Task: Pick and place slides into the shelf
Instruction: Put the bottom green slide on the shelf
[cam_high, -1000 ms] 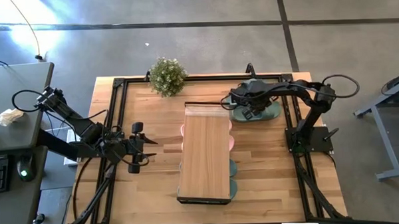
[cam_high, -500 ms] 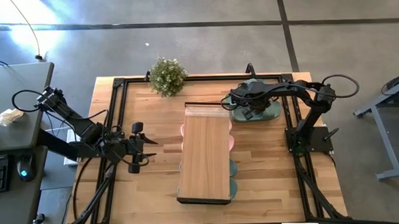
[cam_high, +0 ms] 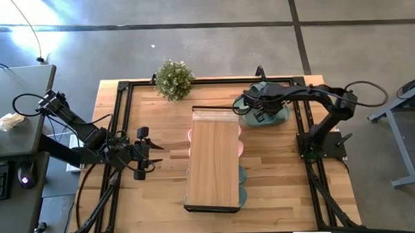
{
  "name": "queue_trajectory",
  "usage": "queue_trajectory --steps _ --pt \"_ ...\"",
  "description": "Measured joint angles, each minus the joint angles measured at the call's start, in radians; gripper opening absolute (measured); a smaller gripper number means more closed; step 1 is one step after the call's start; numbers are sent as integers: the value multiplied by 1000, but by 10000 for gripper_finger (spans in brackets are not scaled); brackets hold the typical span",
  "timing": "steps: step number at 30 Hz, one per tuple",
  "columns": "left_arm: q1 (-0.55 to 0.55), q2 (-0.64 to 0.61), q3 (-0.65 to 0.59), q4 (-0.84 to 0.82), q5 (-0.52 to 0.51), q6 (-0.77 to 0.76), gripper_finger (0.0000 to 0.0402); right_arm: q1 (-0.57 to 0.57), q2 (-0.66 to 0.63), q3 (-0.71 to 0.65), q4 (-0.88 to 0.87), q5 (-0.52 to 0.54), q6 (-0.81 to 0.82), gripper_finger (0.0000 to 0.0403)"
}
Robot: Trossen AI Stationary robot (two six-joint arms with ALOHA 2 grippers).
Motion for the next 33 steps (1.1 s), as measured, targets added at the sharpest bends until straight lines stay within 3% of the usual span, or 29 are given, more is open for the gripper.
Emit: queue_trajectory --steps 21,33 --pt "0 0 0 23 -30 3 175 33 -289 1 -92 -36 50 0" --pt "0 0 0 148 -160 103 175 129 -424 2 -93 -49 146 0"
